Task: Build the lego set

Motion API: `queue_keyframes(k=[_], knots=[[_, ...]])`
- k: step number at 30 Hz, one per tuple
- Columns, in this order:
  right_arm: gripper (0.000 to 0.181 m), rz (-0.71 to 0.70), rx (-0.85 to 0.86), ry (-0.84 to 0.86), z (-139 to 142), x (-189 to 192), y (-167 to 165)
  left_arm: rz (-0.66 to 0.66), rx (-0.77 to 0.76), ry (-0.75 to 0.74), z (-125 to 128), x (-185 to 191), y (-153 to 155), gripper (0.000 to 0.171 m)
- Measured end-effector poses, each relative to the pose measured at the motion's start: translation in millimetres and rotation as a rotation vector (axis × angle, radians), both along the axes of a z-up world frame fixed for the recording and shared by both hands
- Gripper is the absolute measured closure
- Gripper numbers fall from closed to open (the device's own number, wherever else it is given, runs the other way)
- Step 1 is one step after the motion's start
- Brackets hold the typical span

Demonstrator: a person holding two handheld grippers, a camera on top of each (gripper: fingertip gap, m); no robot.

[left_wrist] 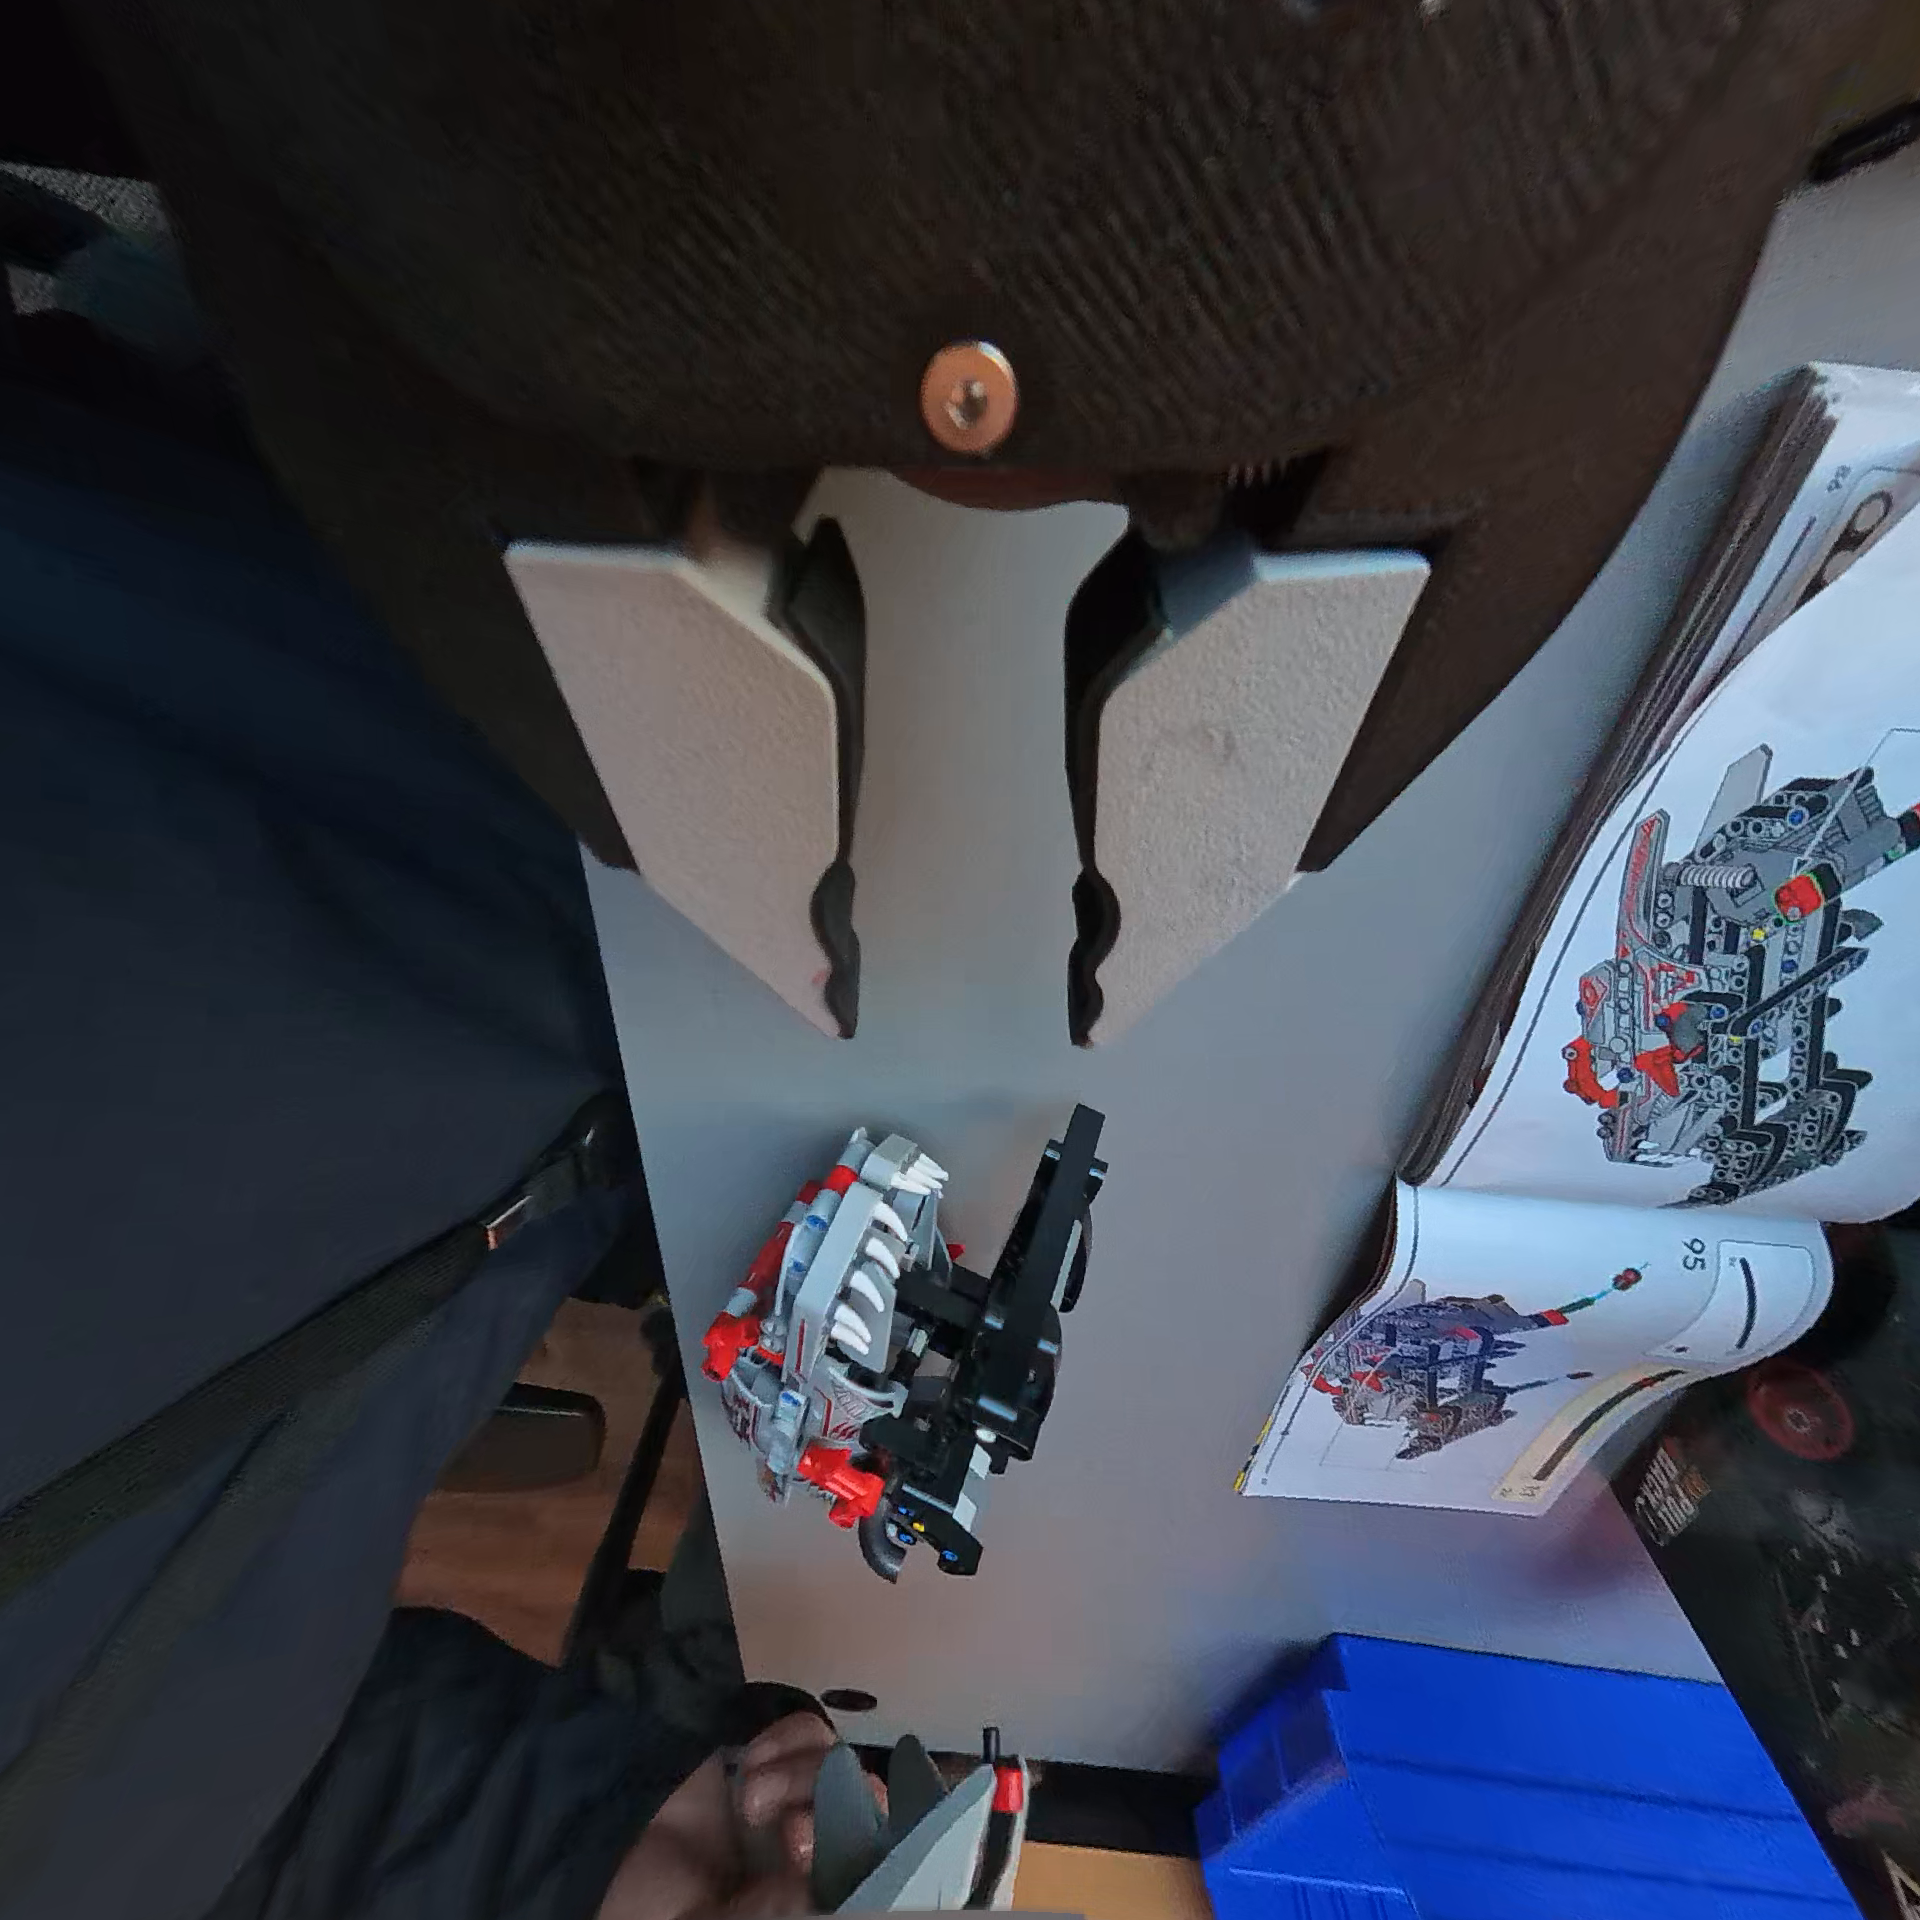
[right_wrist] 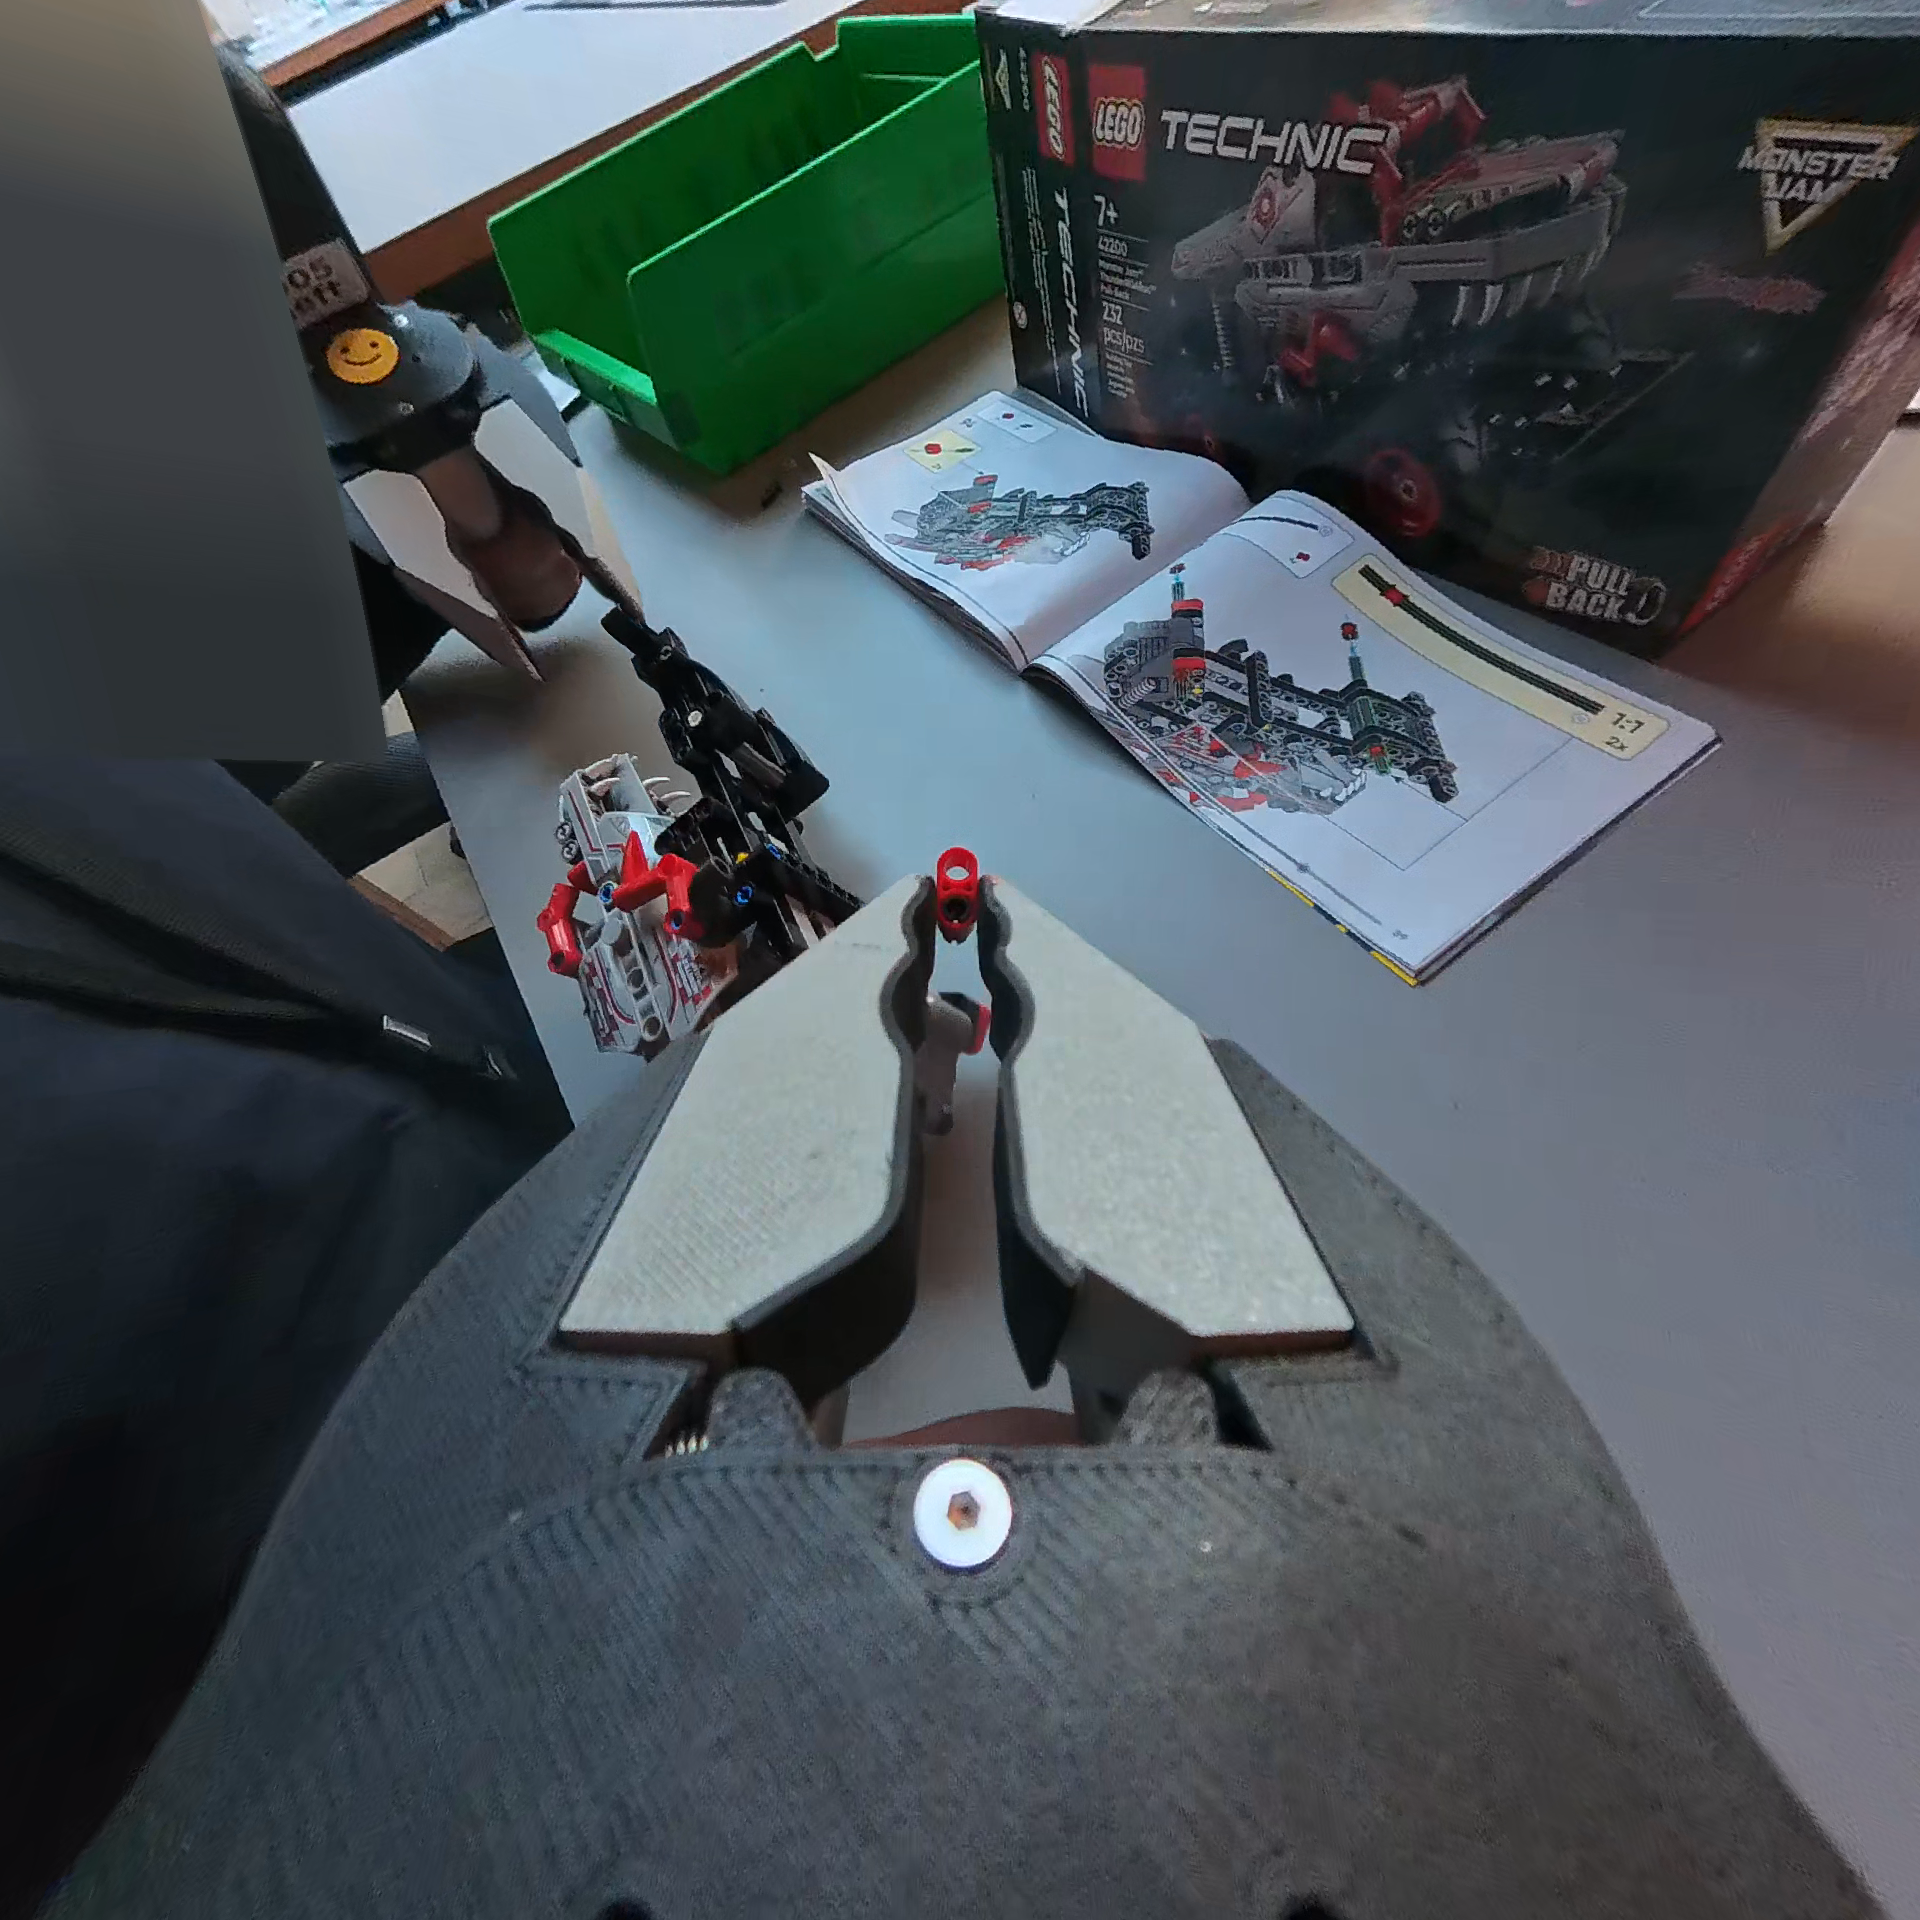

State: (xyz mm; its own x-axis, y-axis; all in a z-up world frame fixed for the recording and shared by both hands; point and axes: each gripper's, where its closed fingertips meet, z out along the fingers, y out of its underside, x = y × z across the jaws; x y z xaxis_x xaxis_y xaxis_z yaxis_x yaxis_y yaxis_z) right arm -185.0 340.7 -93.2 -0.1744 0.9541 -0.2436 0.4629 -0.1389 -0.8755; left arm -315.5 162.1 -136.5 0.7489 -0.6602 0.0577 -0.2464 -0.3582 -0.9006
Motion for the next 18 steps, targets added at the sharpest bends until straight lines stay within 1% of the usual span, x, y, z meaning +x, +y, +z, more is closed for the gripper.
queue_keyframes(k=[4, 9, 15, 18], knots=[[0.178, 0.01, -0.004, 0.001, 1, -3, -4, 0.037, 0.008, -0.039, 0, 1, 2, 0.136], [0.178, 0.011, 0.0, 0.018, 4, -2, -4, 0.077, -0.02, 0.004, -10, 1, 3, 0.135], [0.178, -0.006, -0.028, 0.064, 11, 9, -2, 0.088, -0.006, 0.009, -3, 9, 9, 0.136], [0.178, -0.006, -0.029, 0.073, 11, 17, -3, 0.086, 0.002, 0.027, 5, 15, 13, 0.136]])
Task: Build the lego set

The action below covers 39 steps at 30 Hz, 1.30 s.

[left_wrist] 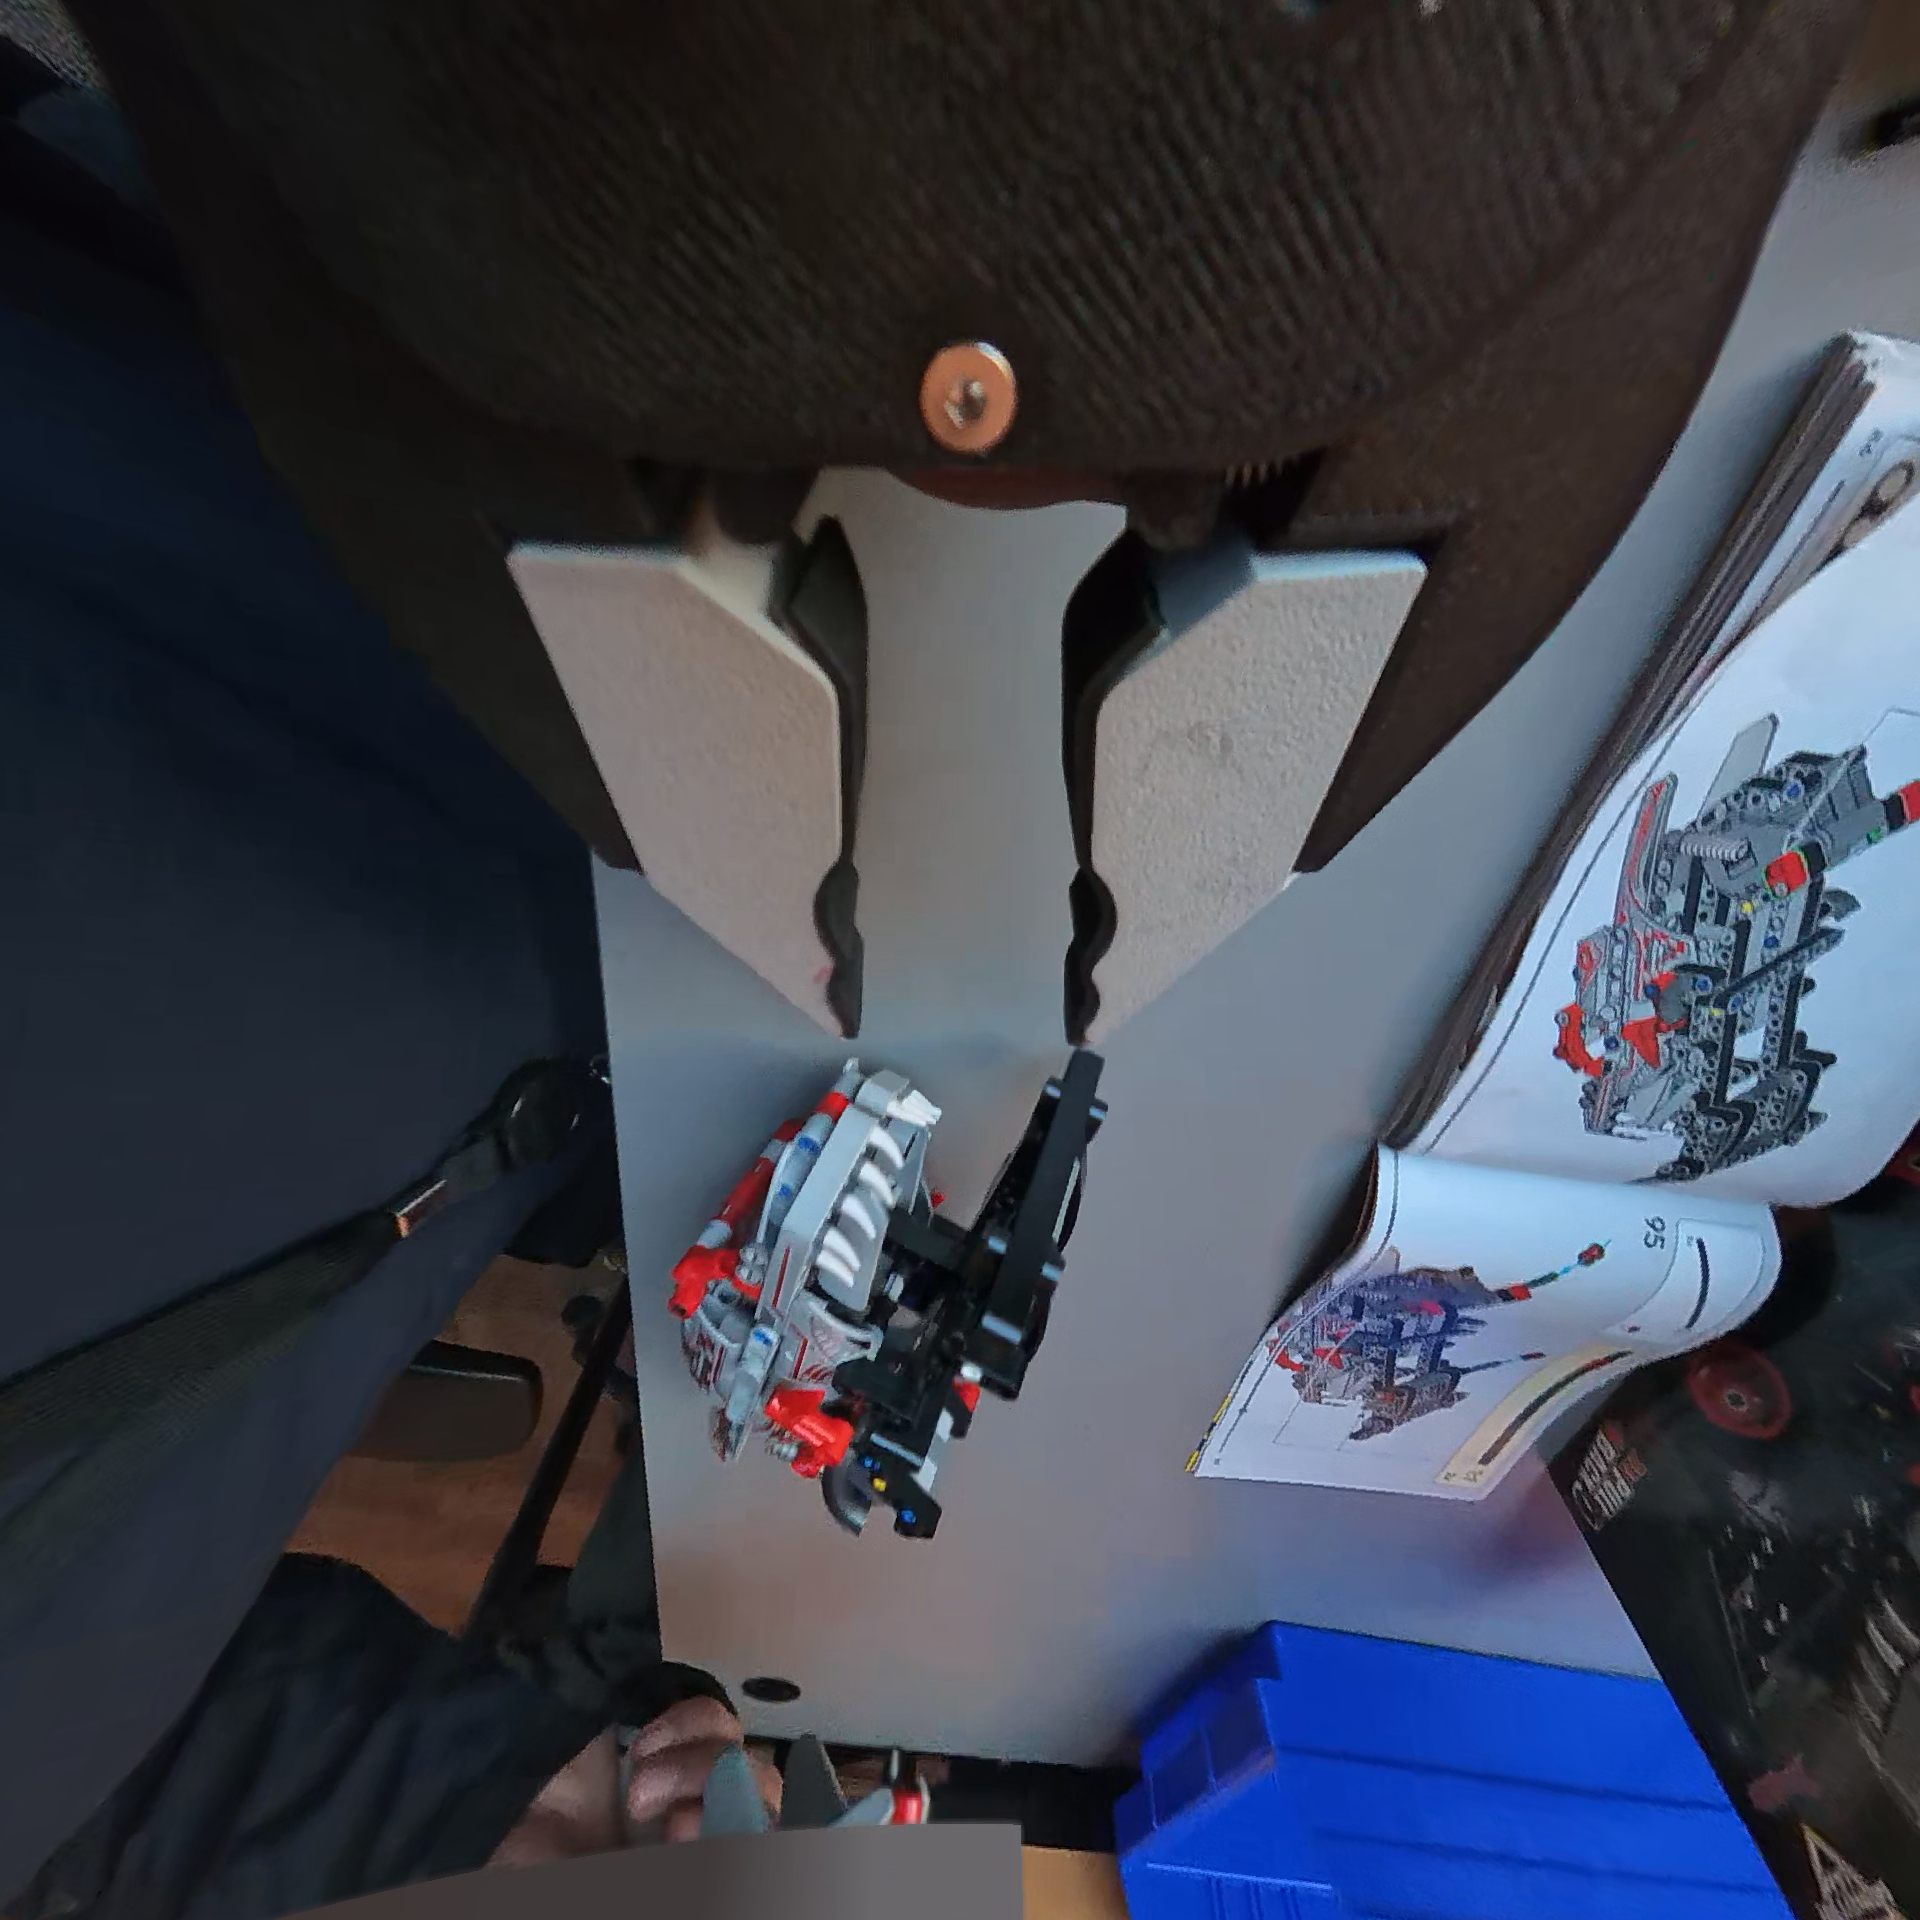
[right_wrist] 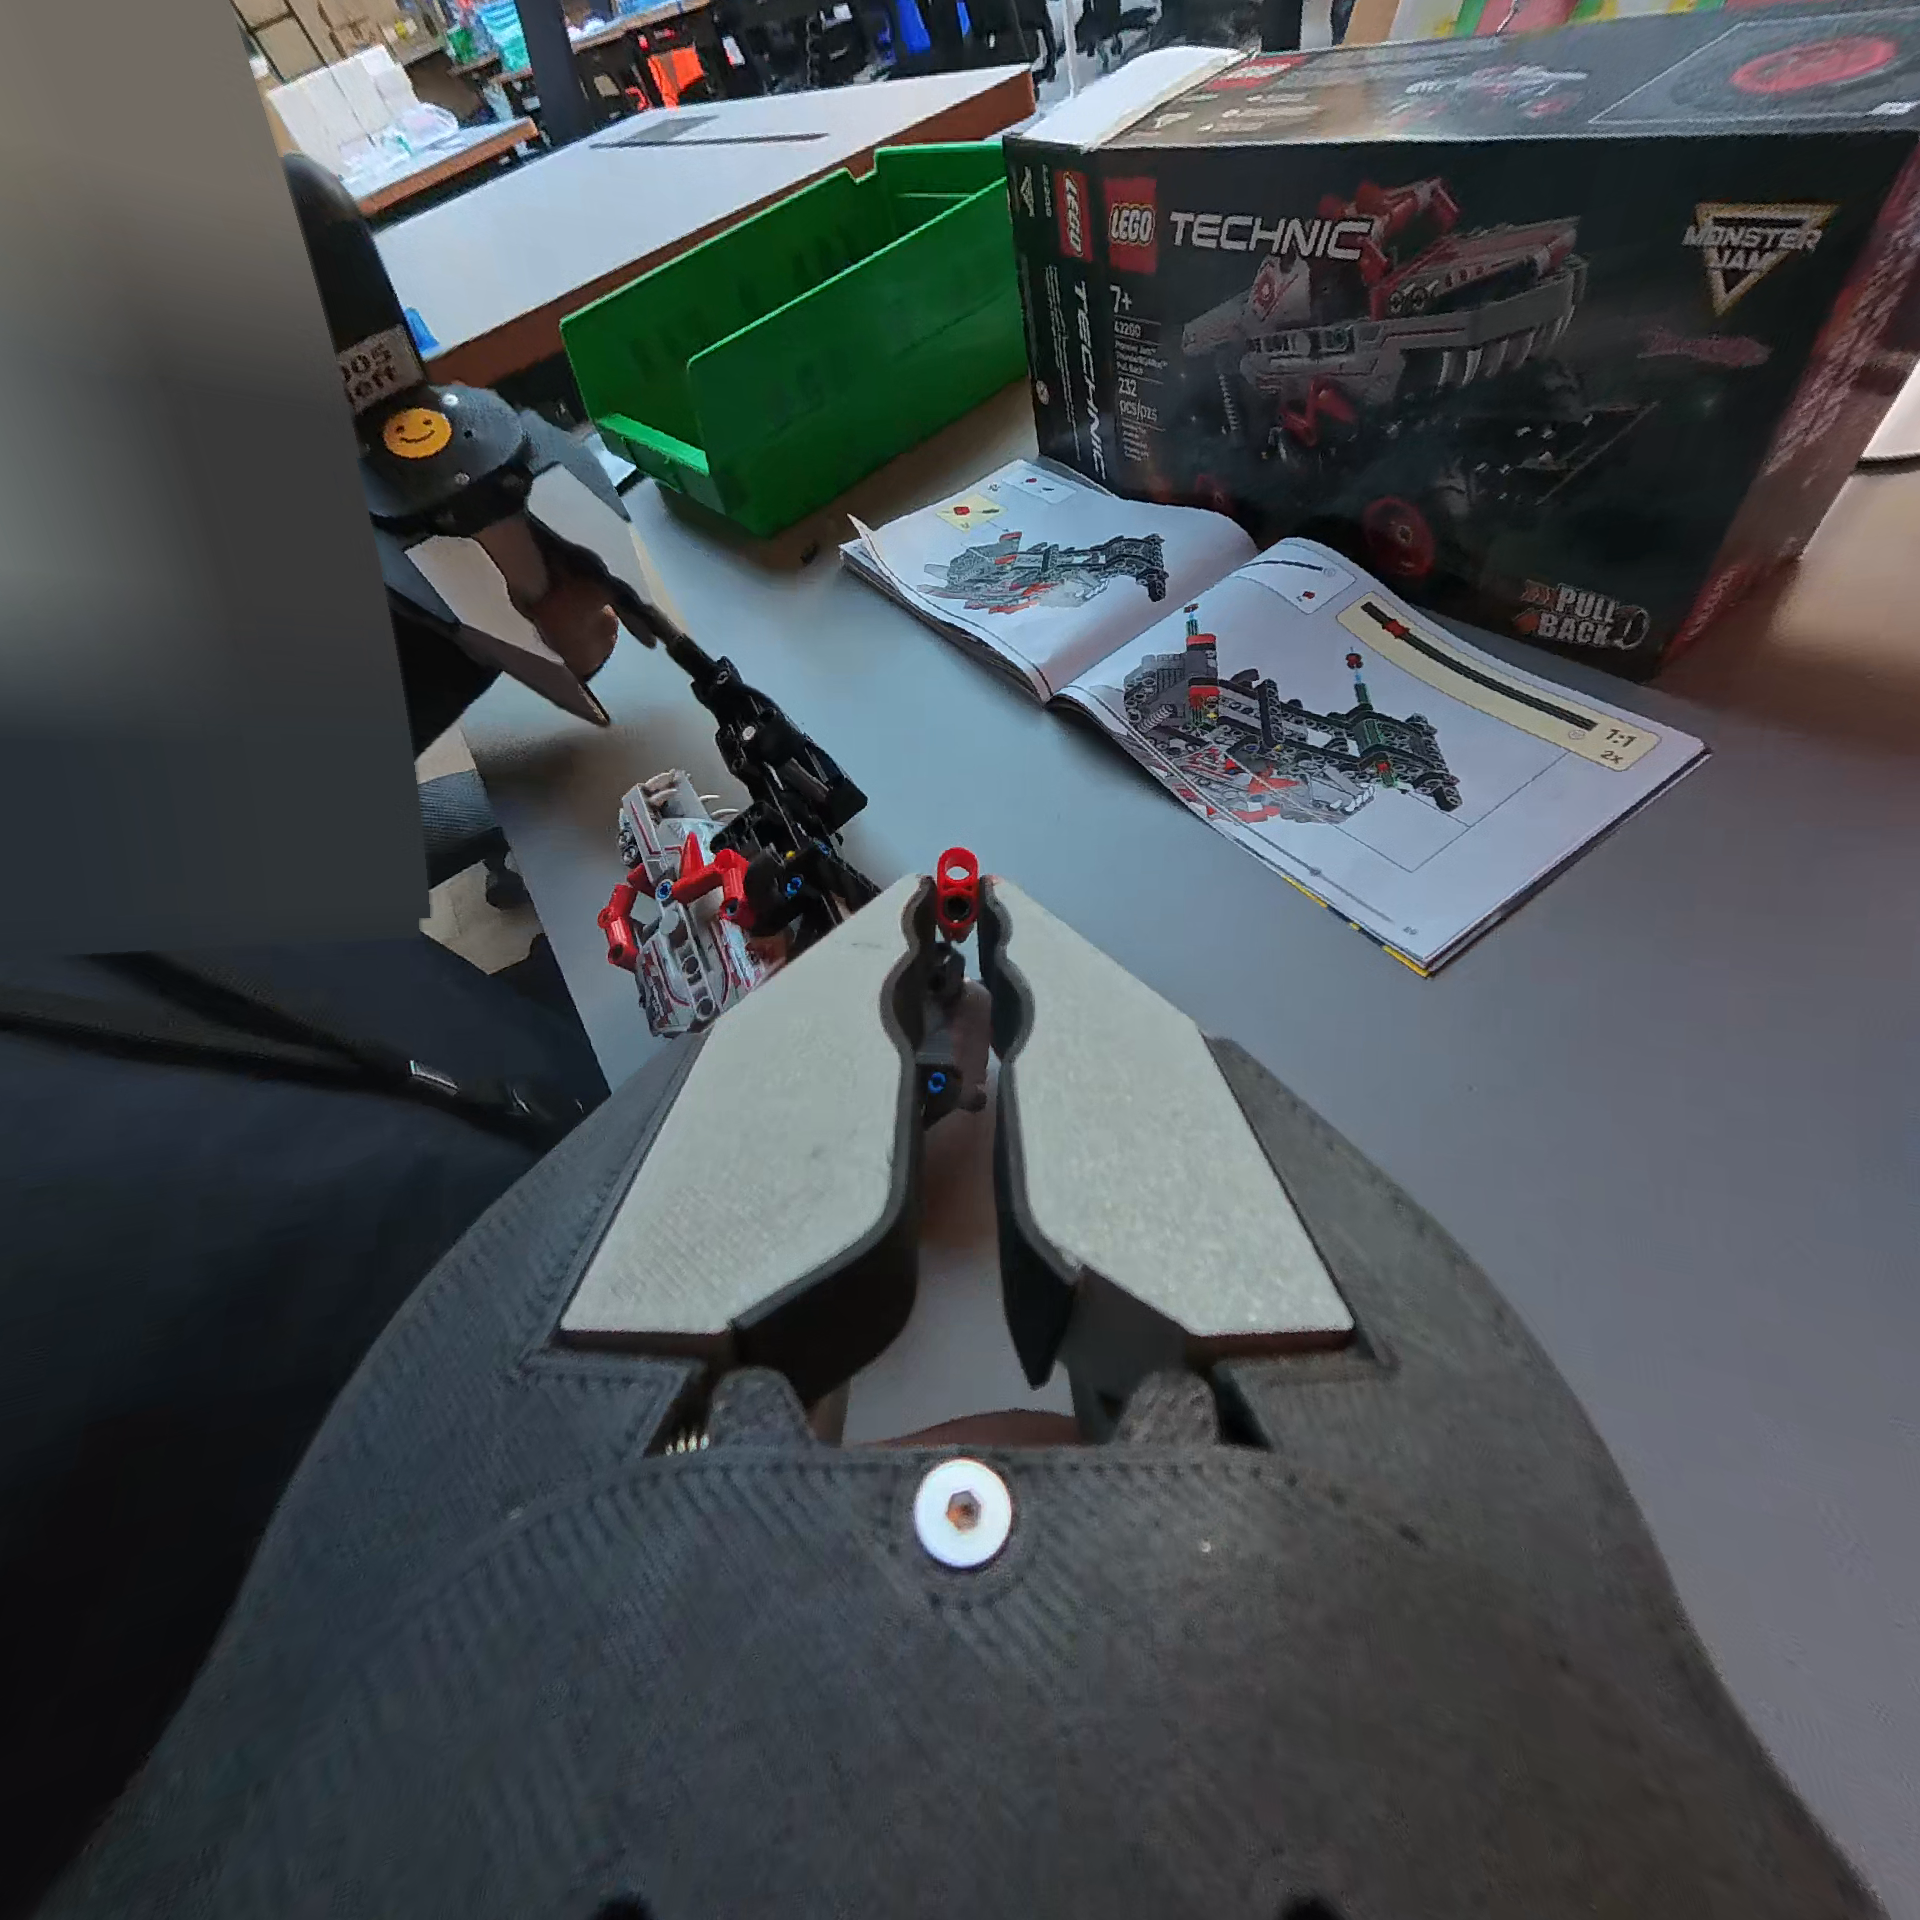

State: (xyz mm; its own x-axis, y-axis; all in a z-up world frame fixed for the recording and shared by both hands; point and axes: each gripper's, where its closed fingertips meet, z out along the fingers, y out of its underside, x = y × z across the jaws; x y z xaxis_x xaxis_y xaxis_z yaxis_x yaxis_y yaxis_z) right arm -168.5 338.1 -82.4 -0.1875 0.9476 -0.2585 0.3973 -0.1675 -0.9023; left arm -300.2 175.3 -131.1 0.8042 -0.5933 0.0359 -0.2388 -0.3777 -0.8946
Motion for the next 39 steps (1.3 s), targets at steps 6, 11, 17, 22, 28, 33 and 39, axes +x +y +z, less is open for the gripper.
queue_keyframes(k=[6, 11, 17, 22, 28, 33, 39], knots=[[0.179, -0.016, -0.094, 0.005, -5, 6, 1, 0.007, 0.043, 0.028, 19, 11, 15, 0.136], [0.178, -0.054, -0.109, -0.039, -16, 11, 8, 0.012, 0.016, 0.044, 18, 10, 26, 0.133], [0.178, -0.028, -0.168, 0.021, -16, 13, 6, 0.014, -0.004, 0.071, 27, 9, 31, 0.131], [0.178, 0.03, -0.148, 0.044, -23, 16, 4, 0.065, -0.029, 0.122, 33, 11, 45, 0.129], [0.178, 0.145, -0.217, 0.027, -30, 23, -1, 0.003, -0.196, 0.198, 4, 21, 49, 0.112], [0.178, 0.12, -0.13, 0.03, -38, 15, 5, -0.083, -0.184, 0.194, 3, 31, 48, 0.12], [0.178, 0.107, -0.258, 0.057, -35, 12, 8, -0.195, -0.168, 0.156, 5, 33, 43, 0.119]])
